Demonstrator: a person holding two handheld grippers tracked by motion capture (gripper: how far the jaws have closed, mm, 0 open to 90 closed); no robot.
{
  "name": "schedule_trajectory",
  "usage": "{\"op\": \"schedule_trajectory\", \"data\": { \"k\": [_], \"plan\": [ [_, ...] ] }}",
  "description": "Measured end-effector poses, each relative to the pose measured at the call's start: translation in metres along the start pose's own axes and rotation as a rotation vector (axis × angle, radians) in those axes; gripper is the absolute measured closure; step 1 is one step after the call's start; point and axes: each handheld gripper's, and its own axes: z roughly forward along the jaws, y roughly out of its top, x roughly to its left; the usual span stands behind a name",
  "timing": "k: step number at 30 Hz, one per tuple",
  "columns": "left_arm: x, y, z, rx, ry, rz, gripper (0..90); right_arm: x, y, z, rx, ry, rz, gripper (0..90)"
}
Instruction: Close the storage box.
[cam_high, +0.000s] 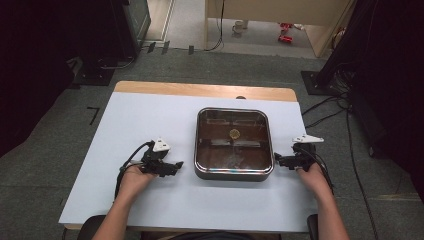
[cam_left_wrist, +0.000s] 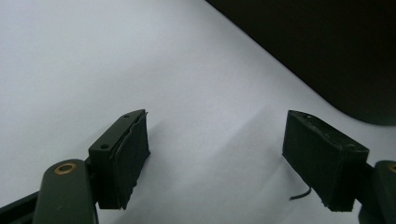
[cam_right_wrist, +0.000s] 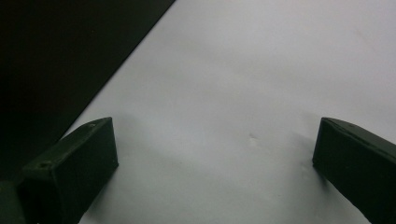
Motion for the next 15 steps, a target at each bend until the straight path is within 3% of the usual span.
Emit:
{"op": "schedule_trajectory", "data": {
  "k": [1,6,15],
  "plan": [
    [-0.0032,-0.002,0.0013,-0.006,0.011,0.027,17.5,0.0001,0.0,0.0,0.0,0.0,0.001,0.0],
    [-0.0055,-0.0061,0.003,-0.041,0.015,0.008,14.1,0.0,0.0,0.0,0.0,0.0,0.0,0.0],
    [-0.0061,-0.0061,0.003,-0.041,0.02,0.007,13.9,0.0,0.0,0.0,0.0,0.0,-0.001,0.0]
  ]
}}
